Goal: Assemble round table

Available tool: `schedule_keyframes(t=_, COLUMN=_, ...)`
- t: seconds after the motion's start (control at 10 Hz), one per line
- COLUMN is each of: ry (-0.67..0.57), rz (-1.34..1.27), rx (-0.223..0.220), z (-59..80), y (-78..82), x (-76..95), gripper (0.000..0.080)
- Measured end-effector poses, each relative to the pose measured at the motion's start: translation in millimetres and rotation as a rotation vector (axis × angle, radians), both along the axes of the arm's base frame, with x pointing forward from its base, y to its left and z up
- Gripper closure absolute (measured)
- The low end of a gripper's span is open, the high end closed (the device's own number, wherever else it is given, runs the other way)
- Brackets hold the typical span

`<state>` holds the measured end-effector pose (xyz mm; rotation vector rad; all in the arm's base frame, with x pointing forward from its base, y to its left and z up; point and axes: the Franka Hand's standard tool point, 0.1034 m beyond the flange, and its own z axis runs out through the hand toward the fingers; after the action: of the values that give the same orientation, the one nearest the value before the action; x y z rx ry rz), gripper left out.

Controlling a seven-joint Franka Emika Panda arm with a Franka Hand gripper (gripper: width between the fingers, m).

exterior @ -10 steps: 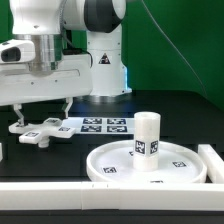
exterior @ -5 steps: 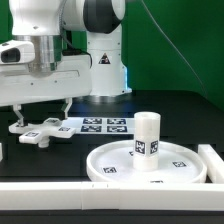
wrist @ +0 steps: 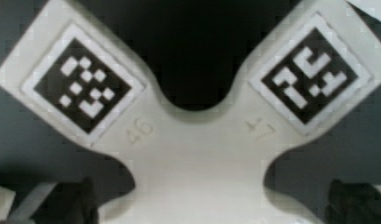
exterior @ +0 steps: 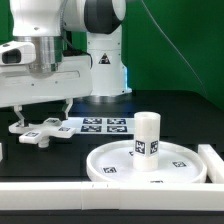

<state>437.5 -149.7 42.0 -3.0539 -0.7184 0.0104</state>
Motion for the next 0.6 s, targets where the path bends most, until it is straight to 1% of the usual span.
schedule_keyframes(t=0.3, ry=0.009, rz=-0.004, rx=0.000, z=-4.1, y=-1.8, x=-3.3, gripper=0.0150)
schedule_keyframes(t=0.6, ry=0.010, rz=-0.003, rx=0.000, z=-4.5, y=-1.2, x=-2.8, gripper=0.0150)
